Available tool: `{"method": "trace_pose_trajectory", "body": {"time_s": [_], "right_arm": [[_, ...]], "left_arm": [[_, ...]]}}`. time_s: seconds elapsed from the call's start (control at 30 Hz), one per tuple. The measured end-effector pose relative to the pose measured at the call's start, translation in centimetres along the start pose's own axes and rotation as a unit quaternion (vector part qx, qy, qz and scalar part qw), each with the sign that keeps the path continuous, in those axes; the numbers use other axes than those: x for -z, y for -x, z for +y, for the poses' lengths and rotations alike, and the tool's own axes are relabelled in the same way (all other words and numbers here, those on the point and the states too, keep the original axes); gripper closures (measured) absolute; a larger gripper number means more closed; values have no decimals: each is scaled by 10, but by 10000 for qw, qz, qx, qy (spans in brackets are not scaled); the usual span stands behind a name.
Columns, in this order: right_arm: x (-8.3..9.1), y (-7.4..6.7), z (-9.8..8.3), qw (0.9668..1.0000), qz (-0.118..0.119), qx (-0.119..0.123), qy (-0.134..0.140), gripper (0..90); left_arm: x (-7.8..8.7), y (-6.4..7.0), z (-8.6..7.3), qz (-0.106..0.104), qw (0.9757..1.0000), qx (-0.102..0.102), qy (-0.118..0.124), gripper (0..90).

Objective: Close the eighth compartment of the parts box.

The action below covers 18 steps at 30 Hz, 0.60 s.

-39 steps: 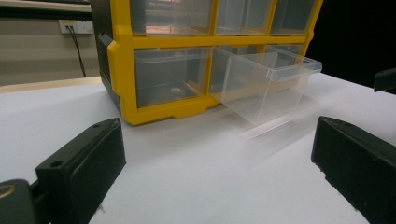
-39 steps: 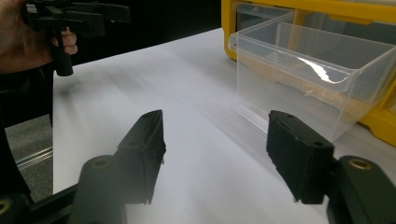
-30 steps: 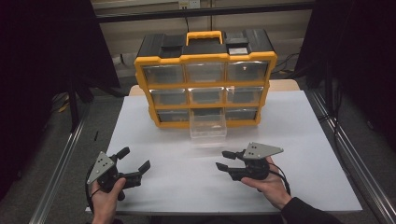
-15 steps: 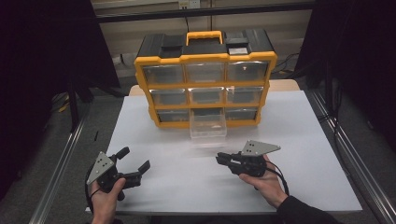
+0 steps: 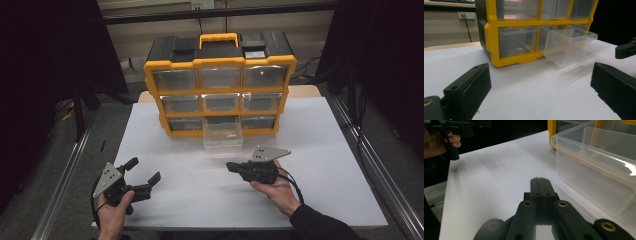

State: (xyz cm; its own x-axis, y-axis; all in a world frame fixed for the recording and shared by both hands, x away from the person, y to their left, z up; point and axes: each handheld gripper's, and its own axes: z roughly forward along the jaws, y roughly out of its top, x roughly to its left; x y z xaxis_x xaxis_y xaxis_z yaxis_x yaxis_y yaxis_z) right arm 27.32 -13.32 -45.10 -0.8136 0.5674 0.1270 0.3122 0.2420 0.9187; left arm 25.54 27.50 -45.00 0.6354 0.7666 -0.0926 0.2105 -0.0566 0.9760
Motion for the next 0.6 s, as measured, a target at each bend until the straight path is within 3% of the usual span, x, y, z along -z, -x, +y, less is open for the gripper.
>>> {"method": "trace_pose_trajectory", "body": {"time_s": [0.6], "right_arm": [[-25,16,7,9999,-66,39,-111,900]], "left_arm": [[0,0,0,-5,10000,-26,4,29]]}}
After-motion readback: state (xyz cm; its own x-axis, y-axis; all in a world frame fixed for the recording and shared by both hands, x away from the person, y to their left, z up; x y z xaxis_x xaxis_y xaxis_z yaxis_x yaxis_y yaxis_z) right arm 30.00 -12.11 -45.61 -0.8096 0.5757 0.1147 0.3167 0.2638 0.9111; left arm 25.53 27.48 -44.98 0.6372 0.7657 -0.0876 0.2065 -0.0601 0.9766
